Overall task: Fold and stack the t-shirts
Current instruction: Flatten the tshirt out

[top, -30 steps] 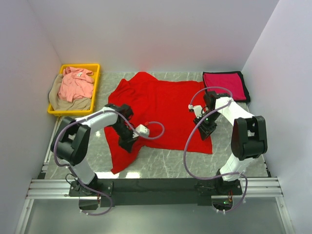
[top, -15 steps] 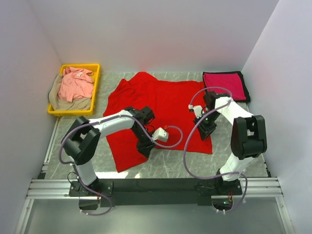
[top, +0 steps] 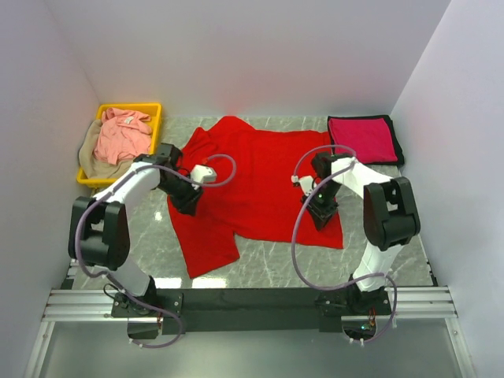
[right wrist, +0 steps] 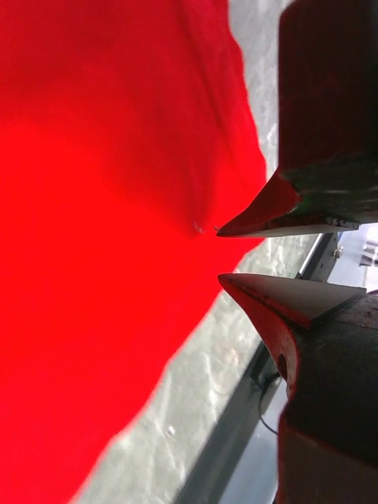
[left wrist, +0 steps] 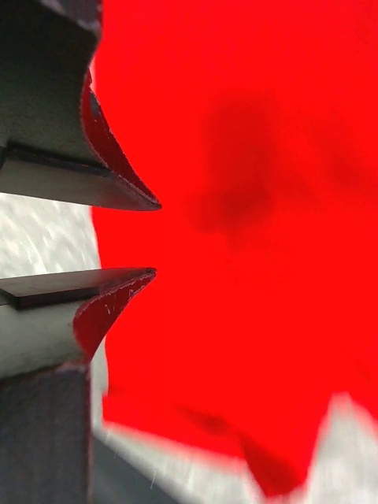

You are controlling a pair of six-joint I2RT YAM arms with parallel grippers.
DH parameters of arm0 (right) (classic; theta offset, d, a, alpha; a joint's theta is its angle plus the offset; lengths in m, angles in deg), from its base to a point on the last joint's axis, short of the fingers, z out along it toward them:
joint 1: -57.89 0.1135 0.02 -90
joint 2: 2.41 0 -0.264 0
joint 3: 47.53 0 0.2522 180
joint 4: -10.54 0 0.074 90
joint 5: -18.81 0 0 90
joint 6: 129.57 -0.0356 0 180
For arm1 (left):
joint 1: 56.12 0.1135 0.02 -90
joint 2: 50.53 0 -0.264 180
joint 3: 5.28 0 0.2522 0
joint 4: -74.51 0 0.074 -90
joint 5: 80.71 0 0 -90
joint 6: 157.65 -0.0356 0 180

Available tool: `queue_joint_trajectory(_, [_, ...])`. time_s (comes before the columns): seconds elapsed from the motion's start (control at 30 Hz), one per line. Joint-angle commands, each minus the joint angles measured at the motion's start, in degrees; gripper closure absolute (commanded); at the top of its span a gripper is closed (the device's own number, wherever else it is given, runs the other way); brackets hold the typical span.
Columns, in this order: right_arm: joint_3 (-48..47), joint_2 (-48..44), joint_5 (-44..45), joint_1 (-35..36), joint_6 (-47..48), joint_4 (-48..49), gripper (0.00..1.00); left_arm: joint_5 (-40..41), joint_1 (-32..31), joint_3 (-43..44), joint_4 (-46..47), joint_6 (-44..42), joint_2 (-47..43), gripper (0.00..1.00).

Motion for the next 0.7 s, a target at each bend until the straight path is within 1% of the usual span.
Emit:
queue_joint_trajectory(0.0, [-0.7, 3.07, 5.15, 0.63, -3.7, 3.2, 0.69, 10.2, 2.84, -0.19, 7.09, 2.4, 1.99, 0.6])
queue_joint_trajectory(0.03, [-1.05, 3.78, 5.94, 0.63, -4.06, 3.29, 0.69, 11.62, 3.2, -0.45, 9.36, 2.92, 2.6, 0.61])
queue_joint_trajectory(0.17, [-2.46, 7.99, 10.16, 0.72, -5.38, 2.5, 0.69, 16.37, 3.55, -4.31, 11.57, 1.34, 5.5, 0.62])
queue_joint_trajectory(0.3, [-1.59, 10.2, 14.29, 0.72, -4.59, 0.66, 0.74, 17.16, 3.46, -7.39, 8.16, -0.77, 6.57, 0.65])
queue_joint_trajectory(0.4, [0.34, 8.89, 14.91, 0.72, -3.36, -1.53, 0.77, 15.5, 3.03, -10.29, 2.28, -4.1, 4.38, 0.67])
queue_joint_trajectory(0.47, [1.75, 7.4, 14.39, 0.89, -1.53, -3.55, 0.77, 13.58, 1.89, -13.63, -0.97, -6.03, 0.16, 0.67])
queue_joint_trajectory(0.5, [3.07, 5.65, 14.21, 1.07, -0.73, -4.35, 0.78, 13.13, 1.36, -14.77, -4.73, -7.87, -1.5, 0.68])
queue_joint_trajectory(0.53, [3.95, 4.5, 13.17, 1.42, 0.15, -5.22, 0.78, 12.17, 0.66, -15.83, -6.94, -8.93, -5.18, 0.68])
queue_joint_trajectory(0.57, [4.74, 3.36, 12.55, 1.86, 2.68, -7.23, 0.79, 10.59, -0.13, -17.32, -9.66, -10.16, -6.78, 0.69])
queue_joint_trajectory(0.6, [6.05, 0.82, 12.02, 2.73, 3.92, -7.95, 0.79, 9.53, -0.49, -17.68, -15.0, -13.39, -9.67, 0.7])
queue_joint_trajectory(0.67, [6.51, -2.18, 10.44, 3.09, 7.0, -8.83, 0.79, 7.68, -0.41, -16.64, -20.04, -15.7, -11.62, 0.7])
